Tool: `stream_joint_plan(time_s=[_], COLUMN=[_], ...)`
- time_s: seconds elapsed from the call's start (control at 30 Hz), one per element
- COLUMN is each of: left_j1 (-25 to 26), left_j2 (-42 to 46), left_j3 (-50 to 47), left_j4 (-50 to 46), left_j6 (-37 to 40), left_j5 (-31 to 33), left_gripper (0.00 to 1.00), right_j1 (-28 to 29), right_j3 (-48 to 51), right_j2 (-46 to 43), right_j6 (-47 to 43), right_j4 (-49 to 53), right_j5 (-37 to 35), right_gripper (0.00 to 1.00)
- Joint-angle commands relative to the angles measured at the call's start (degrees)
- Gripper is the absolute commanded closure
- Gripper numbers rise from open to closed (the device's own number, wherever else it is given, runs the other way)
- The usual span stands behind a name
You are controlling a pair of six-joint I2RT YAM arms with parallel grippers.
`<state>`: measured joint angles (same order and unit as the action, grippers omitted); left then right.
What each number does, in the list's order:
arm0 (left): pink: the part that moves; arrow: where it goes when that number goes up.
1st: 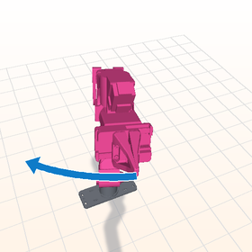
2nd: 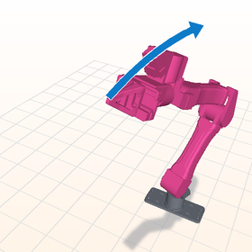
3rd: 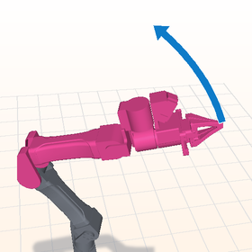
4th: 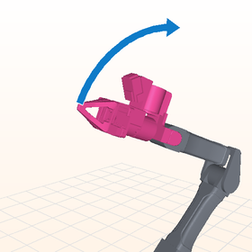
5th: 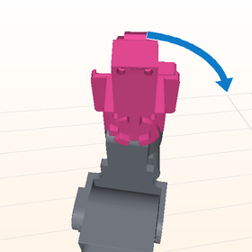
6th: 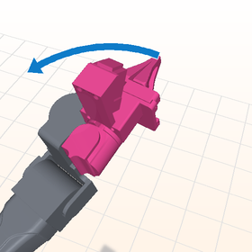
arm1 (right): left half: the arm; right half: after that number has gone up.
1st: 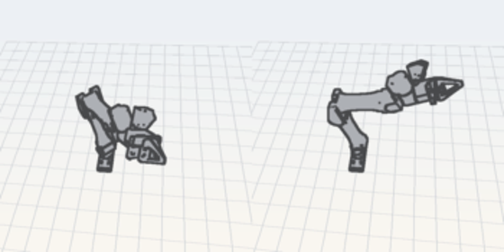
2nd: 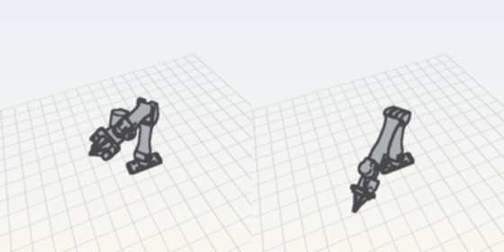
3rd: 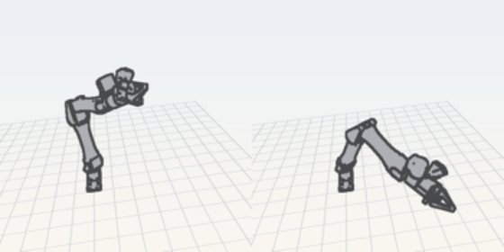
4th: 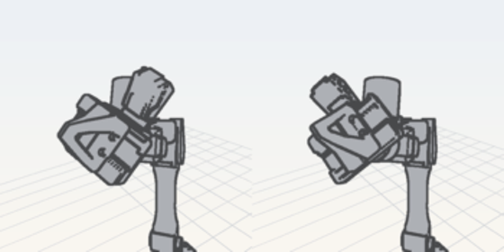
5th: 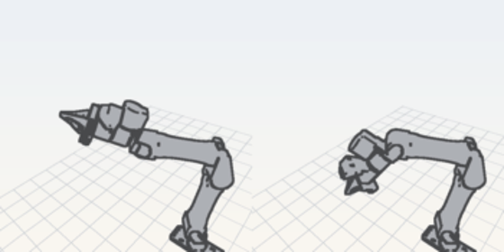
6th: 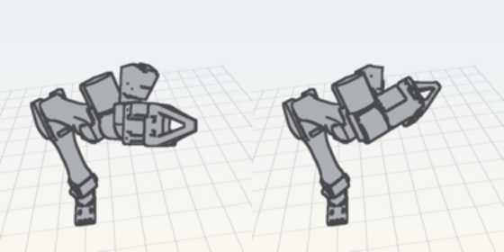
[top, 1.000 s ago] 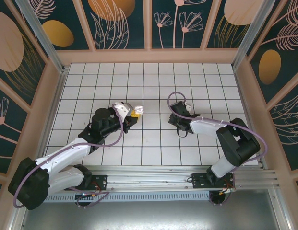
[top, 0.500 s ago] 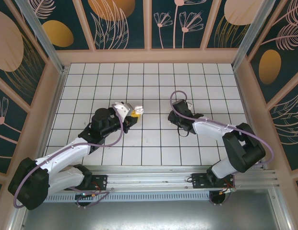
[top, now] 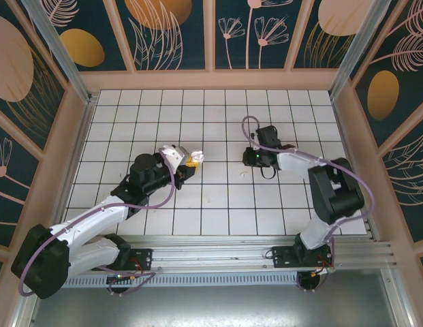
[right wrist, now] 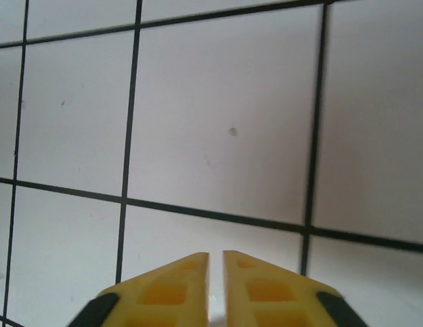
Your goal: Insert the wireless bluetooth earbuds into the charging case
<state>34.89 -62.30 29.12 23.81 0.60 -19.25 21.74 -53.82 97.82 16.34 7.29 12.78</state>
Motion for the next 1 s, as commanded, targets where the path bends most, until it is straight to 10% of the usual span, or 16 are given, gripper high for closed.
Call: stream_joint_plan(time_s=[0.0,0.97], left_j1=[0.05,0.01], left_j2=[0.29,2.01], left_j3=[0.23,-1.07], left_j4=[2.17,2.82], left_j6=[-0.56,-0.82], left_j5=[-1.06,-0.87], left_gripper=[1.0,1.0], right_j1=[-0.14,0.32], right_j3=[-2.25,6.13], right_j2=[4.8,-3.1], right_j6=[-6.06,7.57], right_j4=[3.6,13.96], right_j5=[4.71,1.33], right_gripper=[0.92,0.98])
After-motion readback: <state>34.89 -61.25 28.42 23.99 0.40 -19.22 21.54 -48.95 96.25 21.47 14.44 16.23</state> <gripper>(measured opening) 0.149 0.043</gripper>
